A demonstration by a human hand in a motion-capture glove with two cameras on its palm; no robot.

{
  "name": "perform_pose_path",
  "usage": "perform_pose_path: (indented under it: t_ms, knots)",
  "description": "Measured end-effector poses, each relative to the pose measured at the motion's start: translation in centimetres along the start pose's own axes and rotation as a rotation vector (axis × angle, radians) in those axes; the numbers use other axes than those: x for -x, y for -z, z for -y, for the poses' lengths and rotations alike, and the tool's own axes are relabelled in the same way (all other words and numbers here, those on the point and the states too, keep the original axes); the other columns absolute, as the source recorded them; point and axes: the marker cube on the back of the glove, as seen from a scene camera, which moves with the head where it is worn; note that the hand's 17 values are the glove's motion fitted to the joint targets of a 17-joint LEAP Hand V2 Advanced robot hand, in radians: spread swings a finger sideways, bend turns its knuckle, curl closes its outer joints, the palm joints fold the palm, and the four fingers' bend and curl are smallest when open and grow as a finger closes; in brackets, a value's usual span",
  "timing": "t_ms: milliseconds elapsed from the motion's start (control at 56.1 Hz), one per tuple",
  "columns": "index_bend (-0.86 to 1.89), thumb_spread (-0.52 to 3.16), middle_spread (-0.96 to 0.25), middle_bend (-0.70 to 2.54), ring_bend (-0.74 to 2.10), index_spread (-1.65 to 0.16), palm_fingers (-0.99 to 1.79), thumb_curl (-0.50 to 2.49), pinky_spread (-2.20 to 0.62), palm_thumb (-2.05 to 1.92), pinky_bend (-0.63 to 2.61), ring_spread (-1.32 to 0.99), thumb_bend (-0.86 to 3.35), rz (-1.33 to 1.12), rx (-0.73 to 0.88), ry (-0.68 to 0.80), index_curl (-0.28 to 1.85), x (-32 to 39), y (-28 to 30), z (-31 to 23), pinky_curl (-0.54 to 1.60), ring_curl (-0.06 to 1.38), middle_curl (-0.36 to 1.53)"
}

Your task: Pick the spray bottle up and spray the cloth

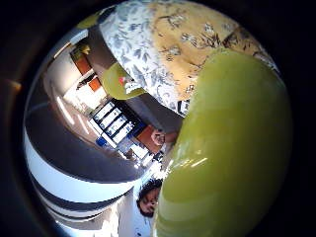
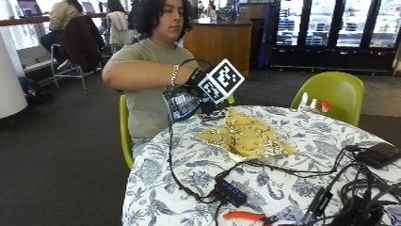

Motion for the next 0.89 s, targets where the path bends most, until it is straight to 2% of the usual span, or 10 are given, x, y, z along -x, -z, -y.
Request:
perform_pose_path:
  t_ms: [143,267,321,642,820,892]
  knots:
    - [0.23,0.69,-0.17,0.63,0.75,-0.26,1.32,0.75,-0.22,1.05,0.49,-0.16,-0.02,-0.013,-0.056,-0.010,0.58,0.2,1.3,0.2,0.44,0.49,0.58]
    - [0.22,0.69,-0.17,0.63,0.75,-0.26,1.32,0.76,-0.22,1.04,0.49,-0.16,-0.02,0.002,0.025,-0.086,0.59,-1.3,-0.6,3.7,0.43,0.49,0.58]
    - [0.22,0.69,-0.17,0.64,0.75,-0.26,1.32,0.76,-0.22,1.04,0.49,-0.16,-0.02,0.033,0.049,-0.058,0.60,-0.8,-1.3,4.9,0.43,0.49,0.58]
    - [0.19,0.75,-0.18,0.62,0.75,-0.26,1.31,0.78,-0.21,1.06,0.48,-0.17,-0.02,0.287,-0.208,0.500,0.61,16.1,-0.3,7.8,0.43,0.49,0.59]
    - [0.20,0.74,-0.18,0.62,0.75,-0.26,1.34,0.78,-0.22,1.05,0.49,-0.16,-0.02,0.428,-0.400,0.821,0.62,21.2,-1.6,12.2,0.44,0.49,0.59]
    - [0.20,0.73,-0.18,0.63,0.75,-0.26,1.34,0.79,-0.23,1.04,0.49,-0.16,-0.03,0.570,-0.605,0.897,0.63,24.0,-0.9,15.2,0.43,0.49,0.60]
